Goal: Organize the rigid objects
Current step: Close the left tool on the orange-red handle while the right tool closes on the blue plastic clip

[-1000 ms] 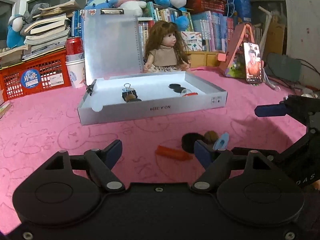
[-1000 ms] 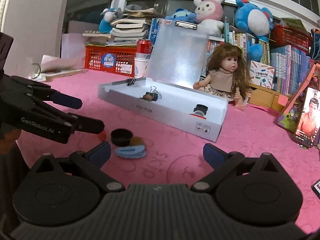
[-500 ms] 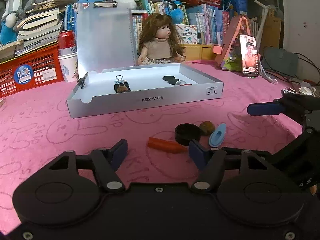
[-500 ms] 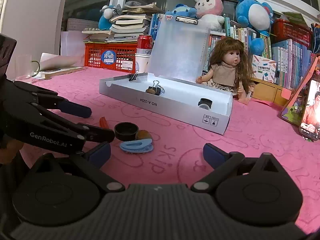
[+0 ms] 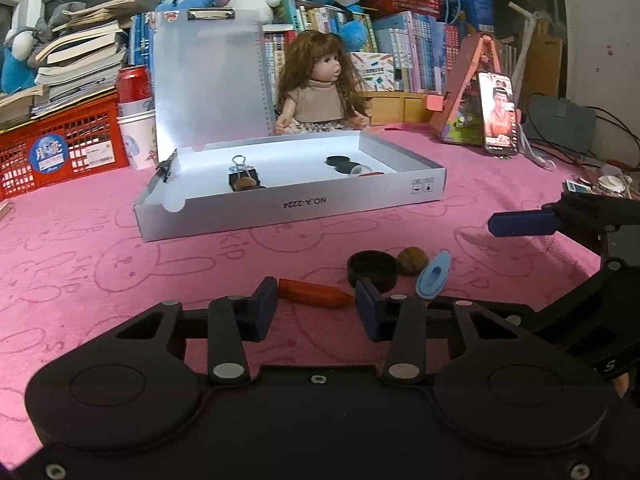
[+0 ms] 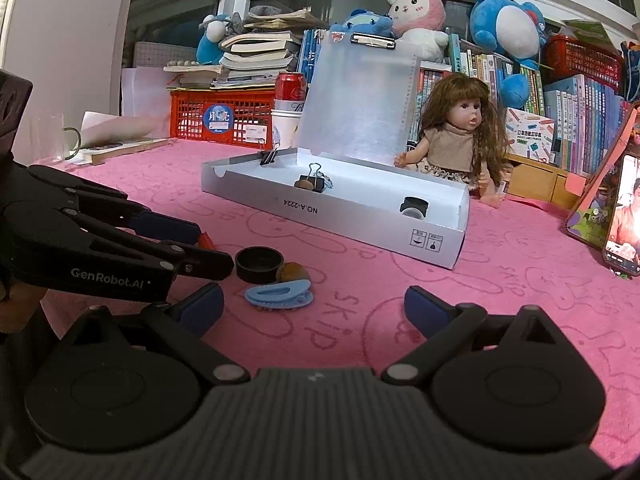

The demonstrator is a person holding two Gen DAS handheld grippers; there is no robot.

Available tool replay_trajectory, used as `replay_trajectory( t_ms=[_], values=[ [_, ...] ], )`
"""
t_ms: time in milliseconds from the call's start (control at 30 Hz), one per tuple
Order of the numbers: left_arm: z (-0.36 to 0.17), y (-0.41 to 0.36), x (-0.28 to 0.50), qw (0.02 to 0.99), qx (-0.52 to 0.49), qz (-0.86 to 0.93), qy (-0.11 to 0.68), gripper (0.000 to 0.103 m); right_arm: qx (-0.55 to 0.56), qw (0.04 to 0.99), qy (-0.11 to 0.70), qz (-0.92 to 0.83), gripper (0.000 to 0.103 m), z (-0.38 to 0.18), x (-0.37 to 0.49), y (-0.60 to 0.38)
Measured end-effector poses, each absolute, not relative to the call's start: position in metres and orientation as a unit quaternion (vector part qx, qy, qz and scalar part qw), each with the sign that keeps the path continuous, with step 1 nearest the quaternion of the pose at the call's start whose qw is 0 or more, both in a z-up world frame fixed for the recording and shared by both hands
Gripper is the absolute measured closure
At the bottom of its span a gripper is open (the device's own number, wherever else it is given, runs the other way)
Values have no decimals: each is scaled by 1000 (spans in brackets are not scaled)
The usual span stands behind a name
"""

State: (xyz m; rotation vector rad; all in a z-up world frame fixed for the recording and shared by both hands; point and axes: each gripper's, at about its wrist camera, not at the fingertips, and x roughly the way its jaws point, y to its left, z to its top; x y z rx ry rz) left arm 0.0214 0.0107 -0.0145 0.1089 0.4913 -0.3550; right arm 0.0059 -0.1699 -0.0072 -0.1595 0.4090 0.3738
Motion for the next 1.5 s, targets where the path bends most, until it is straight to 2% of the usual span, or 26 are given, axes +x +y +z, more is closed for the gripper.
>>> replay_trajectory(
  t_ms=[267,433,600,733,1500],
  values=[
    [-8,18,22,957,41,-154,241,62,-88,960,199,179,13,-7,4,-164],
    [-8,17,22,958,40,-147,245,62,-101,957,198,184,32,-6,1,-156],
    [-8,17,23,957,38,-147,246,62,-107,956,199,187,44,-6,0,-151],
    [-8,16,22,958,37,-145,246,62,-106,955,203,191,60,-6,0,-149],
    [13,19,40,959,0,-130,251,62,-59,969,192,147,61,20,20,-171]
  ],
)
